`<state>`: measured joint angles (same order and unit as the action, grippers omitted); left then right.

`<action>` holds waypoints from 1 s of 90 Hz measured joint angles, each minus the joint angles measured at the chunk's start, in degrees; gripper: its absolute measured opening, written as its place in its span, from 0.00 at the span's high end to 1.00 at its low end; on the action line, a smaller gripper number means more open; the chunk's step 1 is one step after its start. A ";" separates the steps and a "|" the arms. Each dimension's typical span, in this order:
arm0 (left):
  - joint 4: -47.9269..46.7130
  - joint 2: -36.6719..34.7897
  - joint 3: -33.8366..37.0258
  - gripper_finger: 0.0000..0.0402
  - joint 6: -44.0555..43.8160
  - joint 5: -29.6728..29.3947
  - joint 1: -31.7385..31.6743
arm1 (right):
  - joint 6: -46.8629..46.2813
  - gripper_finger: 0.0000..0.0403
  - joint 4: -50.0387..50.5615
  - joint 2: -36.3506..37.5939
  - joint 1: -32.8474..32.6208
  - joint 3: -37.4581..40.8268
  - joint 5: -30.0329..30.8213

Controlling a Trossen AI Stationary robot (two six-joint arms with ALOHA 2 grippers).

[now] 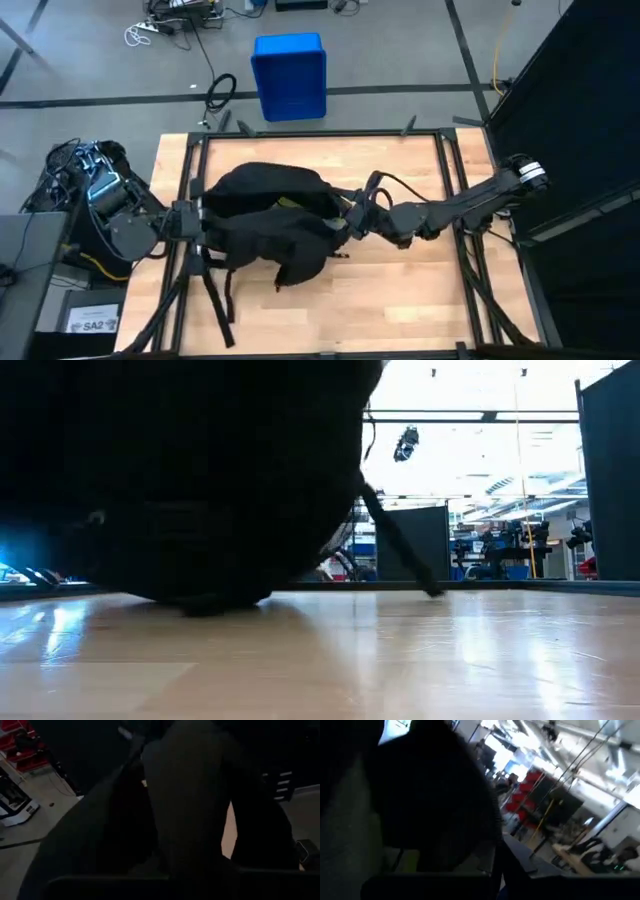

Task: Unpack backpack
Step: Close the backpack

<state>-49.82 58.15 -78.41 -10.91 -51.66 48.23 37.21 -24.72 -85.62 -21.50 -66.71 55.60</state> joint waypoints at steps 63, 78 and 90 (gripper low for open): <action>3.90 0.21 -4.63 1.00 10.14 -8.40 -3.77 | 13.86 1.00 6.28 0.13 -9.22 -18.72 7.27; 9.55 0.09 -5.44 1.00 20.98 -13.21 -4.19 | 19.12 1.00 -1.59 0.87 -7.87 -18.95 5.66; 12.30 0.05 -5.46 1.00 28.79 -15.33 -7.37 | 21.75 1.00 -3.62 0.98 -4.76 -19.11 4.80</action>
<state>-37.52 58.20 -83.87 17.87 -66.99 40.85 58.96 -28.34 -84.64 -26.26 -85.82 60.40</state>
